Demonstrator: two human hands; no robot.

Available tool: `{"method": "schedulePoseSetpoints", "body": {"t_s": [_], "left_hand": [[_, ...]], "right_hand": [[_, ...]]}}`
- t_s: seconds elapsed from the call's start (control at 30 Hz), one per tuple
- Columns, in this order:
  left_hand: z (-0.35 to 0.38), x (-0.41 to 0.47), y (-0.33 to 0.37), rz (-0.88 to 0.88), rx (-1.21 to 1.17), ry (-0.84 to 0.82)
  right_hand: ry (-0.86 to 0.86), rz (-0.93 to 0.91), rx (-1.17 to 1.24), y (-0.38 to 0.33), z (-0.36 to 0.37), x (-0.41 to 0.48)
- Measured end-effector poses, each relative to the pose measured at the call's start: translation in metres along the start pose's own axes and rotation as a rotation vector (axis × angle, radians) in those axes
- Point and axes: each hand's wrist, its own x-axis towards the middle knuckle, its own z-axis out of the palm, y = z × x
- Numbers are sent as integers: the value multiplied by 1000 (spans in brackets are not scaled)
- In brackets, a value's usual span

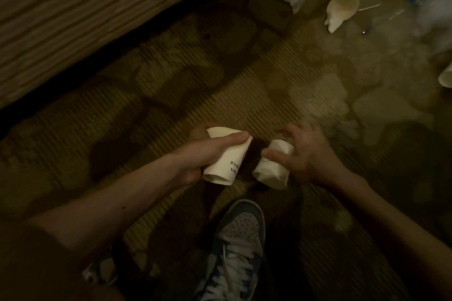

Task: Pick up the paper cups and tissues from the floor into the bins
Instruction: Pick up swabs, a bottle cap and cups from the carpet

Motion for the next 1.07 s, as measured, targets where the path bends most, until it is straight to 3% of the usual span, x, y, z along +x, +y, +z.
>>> {"method": "schedulePoseSetpoints", "body": {"t_s": [0.1,0.27,0.43,0.63,0.83,1.07], "left_hand": [[3,1,-4,23,116,-8],[-4,11,-1,105,305,-27],[-23,16,4,146,454,-80],[-54,23,9,134,560,-146],[-81,32,25,159,435,-441],[-94,42,48,315,266,-456]], "right_hand": [[-189,147,24,12,16,-2],[-139,156,372,8,30,10],[-100,220,493,-2,43,25],[-241,199,994,-36,13,44],[-428,44,1069,-83,-18,52],[-369,26,967,-119,-53,54]]}}
